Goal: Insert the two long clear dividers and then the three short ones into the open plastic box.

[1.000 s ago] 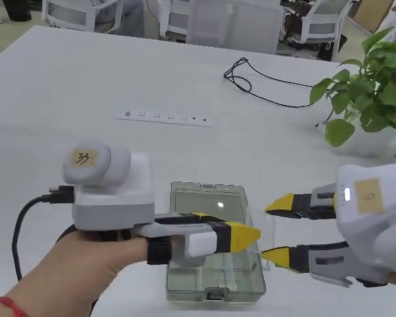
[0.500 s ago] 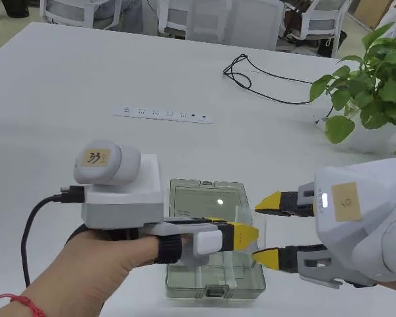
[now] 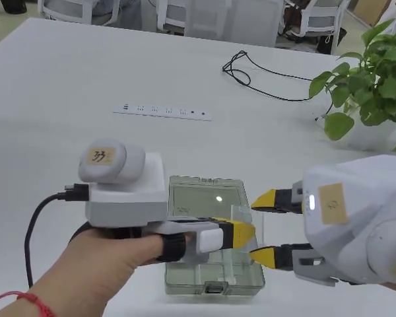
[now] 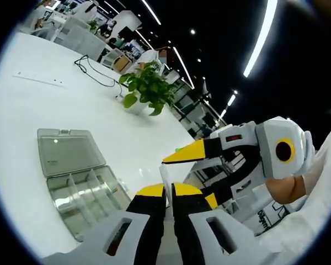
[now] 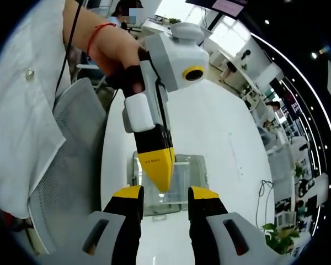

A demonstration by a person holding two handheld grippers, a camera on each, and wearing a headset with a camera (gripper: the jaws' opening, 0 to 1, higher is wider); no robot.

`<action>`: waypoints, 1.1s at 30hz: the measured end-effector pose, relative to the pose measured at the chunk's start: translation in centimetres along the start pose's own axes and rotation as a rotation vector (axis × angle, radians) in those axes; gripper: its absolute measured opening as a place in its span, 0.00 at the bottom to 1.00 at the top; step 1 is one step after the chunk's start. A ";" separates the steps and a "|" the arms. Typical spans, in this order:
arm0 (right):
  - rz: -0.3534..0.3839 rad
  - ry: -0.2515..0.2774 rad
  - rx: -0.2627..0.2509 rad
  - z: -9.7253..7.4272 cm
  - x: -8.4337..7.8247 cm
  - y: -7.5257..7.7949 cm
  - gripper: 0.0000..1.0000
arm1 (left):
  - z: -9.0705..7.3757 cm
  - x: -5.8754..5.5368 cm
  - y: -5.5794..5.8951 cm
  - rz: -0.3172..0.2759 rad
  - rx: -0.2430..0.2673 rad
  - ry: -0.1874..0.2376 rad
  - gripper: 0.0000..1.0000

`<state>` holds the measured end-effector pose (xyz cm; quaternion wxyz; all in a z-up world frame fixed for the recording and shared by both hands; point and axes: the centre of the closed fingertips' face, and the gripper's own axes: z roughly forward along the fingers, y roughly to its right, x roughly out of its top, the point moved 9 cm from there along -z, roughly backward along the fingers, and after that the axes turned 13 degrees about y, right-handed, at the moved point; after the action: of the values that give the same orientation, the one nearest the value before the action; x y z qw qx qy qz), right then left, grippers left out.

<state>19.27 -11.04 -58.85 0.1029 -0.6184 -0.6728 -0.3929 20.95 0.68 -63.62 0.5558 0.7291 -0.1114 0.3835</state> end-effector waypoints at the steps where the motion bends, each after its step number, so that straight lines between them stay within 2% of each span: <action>1: 0.000 -0.002 0.000 0.0 0.0 0.0 0.33 | 0.0 0.0 0.0 -0.002 0.000 -0.001 0.00; 13: -0.007 -0.005 -0.020 0.1 0.1 0.1 0.35 | 0.0 0.0 -0.1 -0.029 0.015 0.016 0.00; 18: 0.034 0.030 -0.022 -0.5 0.3 0.8 0.35 | -0.1 -0.1 0.0 0.005 0.001 0.006 0.00; 22: 0.140 0.106 0.006 -1.3 0.2 1.5 0.34 | -0.3 -0.2 0.2 0.103 -0.047 -0.012 0.00; 25: 0.194 0.159 0.052 -2.1 0.2 2.2 0.30 | -0.4 -0.2 0.5 0.217 -0.107 -0.016 0.00; 26: 0.232 0.179 0.078 -2.4 0.1 2.5 0.28 | -0.5 -0.2 0.7 0.273 -0.132 -0.015 0.00; 27: 0.246 0.200 0.101 -2.7 0.2 2.8 0.26 | -0.6 -0.4 0.9 0.299 -0.148 -0.038 0.00; 30: 0.289 0.235 0.180 -3.1 0.2 3.1 0.21 | -0.8 -0.5 1.3 0.399 -0.216 -0.048 0.00; 33: 0.333 0.269 0.264 -3.4 0.5 3.3 0.18 | -1.0 -0.6 1.7 0.462 -0.270 -0.062 0.00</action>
<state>21.01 -13.15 -54.96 0.3349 -0.6440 -0.5872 -0.3581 19.12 0.78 -62.70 0.5421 0.6151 -0.3421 0.4592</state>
